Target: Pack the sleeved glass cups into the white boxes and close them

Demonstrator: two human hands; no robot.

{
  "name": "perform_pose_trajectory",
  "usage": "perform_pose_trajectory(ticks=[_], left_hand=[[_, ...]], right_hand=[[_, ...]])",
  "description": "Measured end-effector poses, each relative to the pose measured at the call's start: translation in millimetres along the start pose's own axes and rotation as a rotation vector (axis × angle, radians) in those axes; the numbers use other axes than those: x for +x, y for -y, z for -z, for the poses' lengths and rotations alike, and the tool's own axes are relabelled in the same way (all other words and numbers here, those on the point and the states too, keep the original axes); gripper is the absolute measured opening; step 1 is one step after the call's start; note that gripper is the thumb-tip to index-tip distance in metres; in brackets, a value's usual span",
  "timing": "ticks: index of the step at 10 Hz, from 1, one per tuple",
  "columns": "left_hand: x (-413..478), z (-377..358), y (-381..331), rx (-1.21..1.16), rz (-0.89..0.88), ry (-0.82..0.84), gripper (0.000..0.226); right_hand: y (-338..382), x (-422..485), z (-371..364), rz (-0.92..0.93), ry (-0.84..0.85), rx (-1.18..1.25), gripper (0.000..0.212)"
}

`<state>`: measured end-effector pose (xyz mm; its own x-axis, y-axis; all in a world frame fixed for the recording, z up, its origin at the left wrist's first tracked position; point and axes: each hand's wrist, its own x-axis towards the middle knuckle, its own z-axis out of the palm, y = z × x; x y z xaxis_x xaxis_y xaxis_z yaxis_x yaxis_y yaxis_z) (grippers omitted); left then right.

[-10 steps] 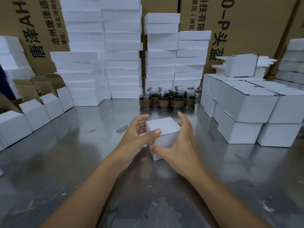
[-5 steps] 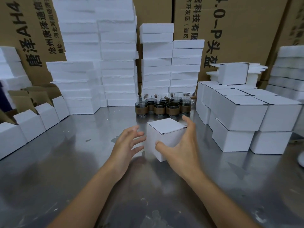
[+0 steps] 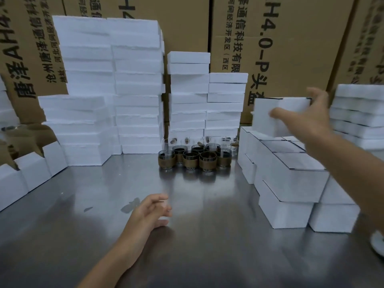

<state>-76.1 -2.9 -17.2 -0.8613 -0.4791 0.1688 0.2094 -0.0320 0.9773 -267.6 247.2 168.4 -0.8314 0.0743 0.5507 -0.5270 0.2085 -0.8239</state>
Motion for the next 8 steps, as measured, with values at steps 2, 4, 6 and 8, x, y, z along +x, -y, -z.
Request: perform_pose_trajectory(ticks=[2, 4, 6, 8], left_hand=[[5, 6, 7, 0.051, -0.017, 0.034, 0.015], [6, 6, 7, -0.013, -0.015, 0.065, 0.026], [6, 6, 9, 0.026, -0.029, 0.058, 0.014], [5, 7, 8, 0.034, -0.026, 0.078, 0.017]], right_hand=[[-49, 47, 22, -0.082, -0.146, -0.155, 0.089], [-66, 57, 13, -0.132, -0.160, -0.215, 0.087], [-65, 58, 11, -0.133, -0.104, -0.296, 0.089], [-48, 56, 17, -0.130, -0.012, -0.400, 0.107]])
